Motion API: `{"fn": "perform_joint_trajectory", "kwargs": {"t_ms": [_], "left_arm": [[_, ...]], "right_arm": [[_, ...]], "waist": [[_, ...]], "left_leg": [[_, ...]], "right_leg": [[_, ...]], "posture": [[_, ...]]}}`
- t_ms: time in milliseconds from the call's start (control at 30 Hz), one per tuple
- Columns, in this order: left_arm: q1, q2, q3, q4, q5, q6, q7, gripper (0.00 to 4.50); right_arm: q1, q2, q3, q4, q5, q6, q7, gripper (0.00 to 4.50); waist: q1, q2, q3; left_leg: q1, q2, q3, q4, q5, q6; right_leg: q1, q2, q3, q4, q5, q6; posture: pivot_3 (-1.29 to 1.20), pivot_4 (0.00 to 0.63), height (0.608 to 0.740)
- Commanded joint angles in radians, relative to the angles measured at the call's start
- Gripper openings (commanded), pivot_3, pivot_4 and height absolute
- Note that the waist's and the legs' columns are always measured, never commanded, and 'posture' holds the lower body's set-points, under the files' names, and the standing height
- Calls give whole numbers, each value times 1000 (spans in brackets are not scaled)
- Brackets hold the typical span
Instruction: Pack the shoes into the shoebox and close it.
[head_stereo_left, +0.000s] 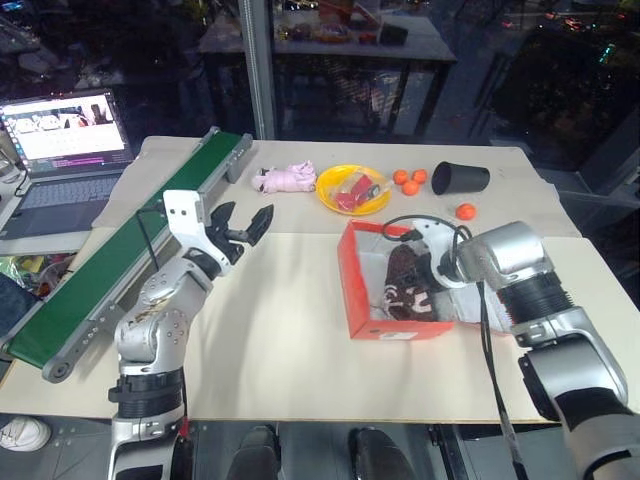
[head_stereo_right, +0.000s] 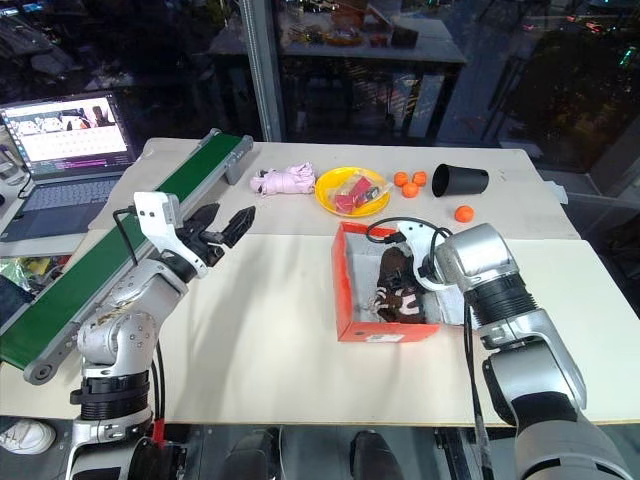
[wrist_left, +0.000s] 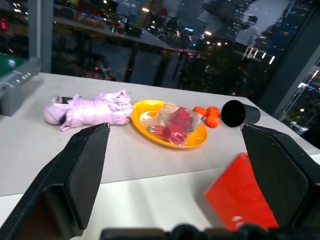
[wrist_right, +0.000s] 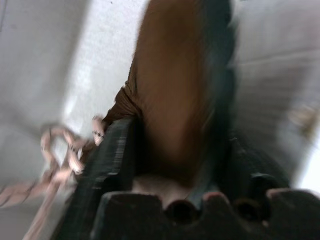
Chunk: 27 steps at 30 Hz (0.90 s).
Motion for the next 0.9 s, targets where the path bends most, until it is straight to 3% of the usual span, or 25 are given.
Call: {"fn": "perform_joint_trajectory", "kwargs": {"t_ms": [33,67,300,467,600,733,900], "left_arm": [[-6,34,30,-40,-1,-1,1,4500],[-6,42,32,-40,-1,0,0,4500],[-21,77,29,-19,3,-1,-11,4500],[-17,116,28,12,71,-36,7,4500],[20,141,51,30,117,-47,25,4500],[78,164,89,45,125,-61,4,4500],[113,183,126,76,132,-85,-15,4500]], "right_arm": [[-58,32,-123,6,-4,-5,-30,4208],[-69,36,-138,-7,1,5,-27,4420],[-127,40,-220,-123,6,39,-41,4420],[-62,72,-351,-286,79,-217,40,4420],[48,92,-381,-396,119,-326,95,4420],[212,54,-259,-544,78,-483,209,4420],[309,133,-233,-598,94,-538,196,4420]], "waist": [[0,0,0],[0,0,0],[1,0,0],[1,0,0],[0,0,0],[-1,0,0],[-10,0,0]], "left_leg": [[0,0,0,0,0,0],[0,0,0,0,0,0],[0,0,0,0,0,0],[-1,0,0,-1,0,0],[0,0,0,-1,0,0],[0,0,0,-1,0,0],[0,1,0,-1,0,0]], "right_leg": [[0,0,0,0,0,0],[0,0,0,0,0,0],[0,0,0,0,0,0],[-1,0,0,0,0,0],[0,0,0,-1,0,0],[0,0,0,-1,0,0],[-1,0,0,1,0,0]], "posture": [[0,150,740],[0,150,740],[0,150,740],[0,150,740],[0,150,740],[0,150,740],[0,150,740]]}}
